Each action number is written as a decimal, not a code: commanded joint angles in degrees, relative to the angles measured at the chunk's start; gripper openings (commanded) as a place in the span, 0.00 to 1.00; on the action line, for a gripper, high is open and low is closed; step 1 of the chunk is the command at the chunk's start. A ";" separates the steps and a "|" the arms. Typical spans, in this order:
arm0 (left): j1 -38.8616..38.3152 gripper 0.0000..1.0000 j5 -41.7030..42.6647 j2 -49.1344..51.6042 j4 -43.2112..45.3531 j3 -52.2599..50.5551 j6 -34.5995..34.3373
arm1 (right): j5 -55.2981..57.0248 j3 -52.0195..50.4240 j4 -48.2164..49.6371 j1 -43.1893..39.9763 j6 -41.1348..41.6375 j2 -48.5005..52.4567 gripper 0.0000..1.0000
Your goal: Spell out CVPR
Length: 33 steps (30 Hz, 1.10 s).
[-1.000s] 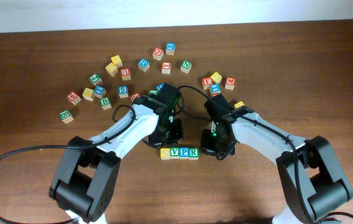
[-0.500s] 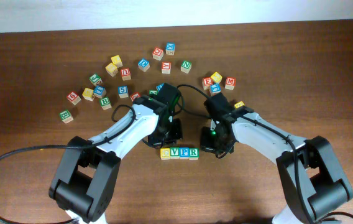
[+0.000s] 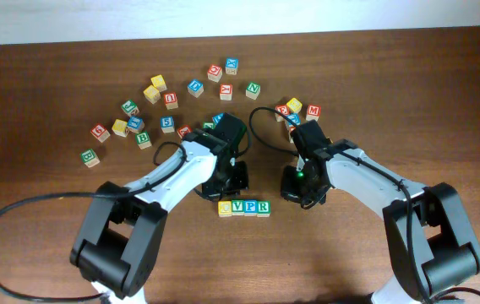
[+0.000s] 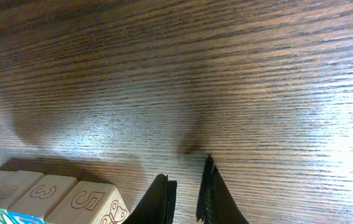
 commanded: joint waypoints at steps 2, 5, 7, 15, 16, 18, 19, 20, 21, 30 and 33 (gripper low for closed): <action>-0.07 0.00 -0.76 2.12 0.07 -0.50 -0.15 | -0.39 -0.20 -0.44 -0.04 0.33 0.13 0.09; -0.07 0.00 -0.35 2.12 0.07 -0.50 -0.13 | -0.39 -0.20 -0.48 -0.04 0.33 0.13 0.09; -0.07 0.00 -0.35 2.12 0.07 -0.50 -0.15 | -0.39 -0.20 -0.59 -0.04 0.31 0.13 0.09; 0.24 0.00 -0.48 2.10 1.60 -0.26 -0.15 | -0.39 -0.20 -1.29 -0.04 0.31 0.13 0.09; 0.79 0.00 -0.50 2.10 1.62 0.44 -0.15 | -0.39 -0.20 -1.46 -0.04 0.31 0.13 0.09; 2.16 0.00 -0.44 2.10 1.14 2.58 -0.13 | -0.57 -0.20 -1.79 -0.04 0.31 0.13 0.09; 2.97 0.00 -0.42 2.10 0.68 3.78 0.26 | -0.57 -0.20 -2.10 -0.04 0.31 0.13 0.09; 4.24 0.00 -0.44 2.10 -1.09 6.10 1.51 | -0.57 -0.20 -2.64 -0.04 0.31 0.13 0.09; 7.45 0.00 -0.50 2.10 -7.21 10.75 3.89 | -0.81 -0.20 -3.34 0.00 0.31 0.13 0.09; 15.76 0.00 -4.72 2.10 -26.86 13.25 12.61 | -2.10 -0.31 -3.85 1.53 0.35 0.13 0.09; 15.04 0.00 -3.61 2.10 -28.89 11.37 14.23 | -2.36 -0.31 -3.43 2.95 0.37 0.13 0.09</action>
